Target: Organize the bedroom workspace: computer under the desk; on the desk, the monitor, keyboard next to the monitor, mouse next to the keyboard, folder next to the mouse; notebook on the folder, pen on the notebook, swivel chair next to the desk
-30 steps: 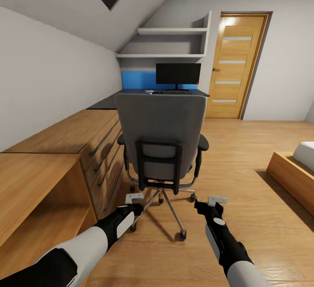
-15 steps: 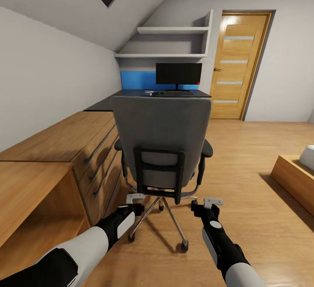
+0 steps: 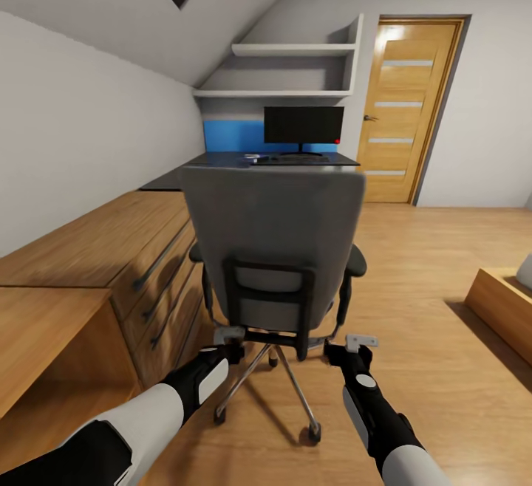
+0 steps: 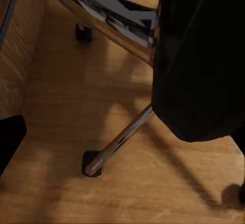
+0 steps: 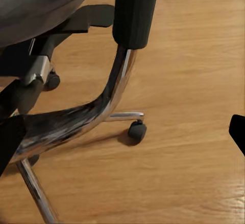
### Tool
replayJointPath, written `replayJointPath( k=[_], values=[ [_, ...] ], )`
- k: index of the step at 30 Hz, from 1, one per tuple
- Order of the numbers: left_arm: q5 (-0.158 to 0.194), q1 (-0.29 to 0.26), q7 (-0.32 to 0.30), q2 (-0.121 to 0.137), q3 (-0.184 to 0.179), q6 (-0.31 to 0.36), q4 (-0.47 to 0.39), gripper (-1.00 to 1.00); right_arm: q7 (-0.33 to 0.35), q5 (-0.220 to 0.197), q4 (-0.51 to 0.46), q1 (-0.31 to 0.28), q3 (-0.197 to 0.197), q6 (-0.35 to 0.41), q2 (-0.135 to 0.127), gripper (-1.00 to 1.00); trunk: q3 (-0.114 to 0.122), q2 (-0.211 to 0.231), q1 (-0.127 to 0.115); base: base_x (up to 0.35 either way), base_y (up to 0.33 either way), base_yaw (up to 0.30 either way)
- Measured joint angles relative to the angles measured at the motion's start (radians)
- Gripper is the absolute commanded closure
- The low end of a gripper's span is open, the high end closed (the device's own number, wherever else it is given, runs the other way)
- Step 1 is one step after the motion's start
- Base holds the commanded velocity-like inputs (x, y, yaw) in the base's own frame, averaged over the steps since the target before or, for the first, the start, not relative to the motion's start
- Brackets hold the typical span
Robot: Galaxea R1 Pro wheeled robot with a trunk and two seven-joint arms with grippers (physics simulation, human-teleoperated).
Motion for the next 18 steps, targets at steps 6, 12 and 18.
replayJointPath(
  k=[6,12,18],
  values=[
    [-0.007,0.000,0.000,-0.001,0.002,-0.014,0.000,-1.00,-0.001,0.000,-0.002,0.000,-0.001,0.000,-0.004,-1.00,0.000,0.000,0.000,0.272,-0.054,-0.002],
    [-0.006,0.000,0.000,-0.001,0.002,-0.015,0.000,-1.00,-0.001,-0.001,-0.003,0.000,-0.001,0.000,-0.004,-1.00,0.003,0.000,0.000,0.287,-0.085,-0.091],
    [-0.006,0.000,0.003,-0.001,0.003,-0.015,0.001,-1.00,-0.002,0.000,-0.004,0.000,-0.002,0.000,-0.004,-1.00,0.008,0.000,0.000,0.288,-0.117,-0.123]
  ],
)
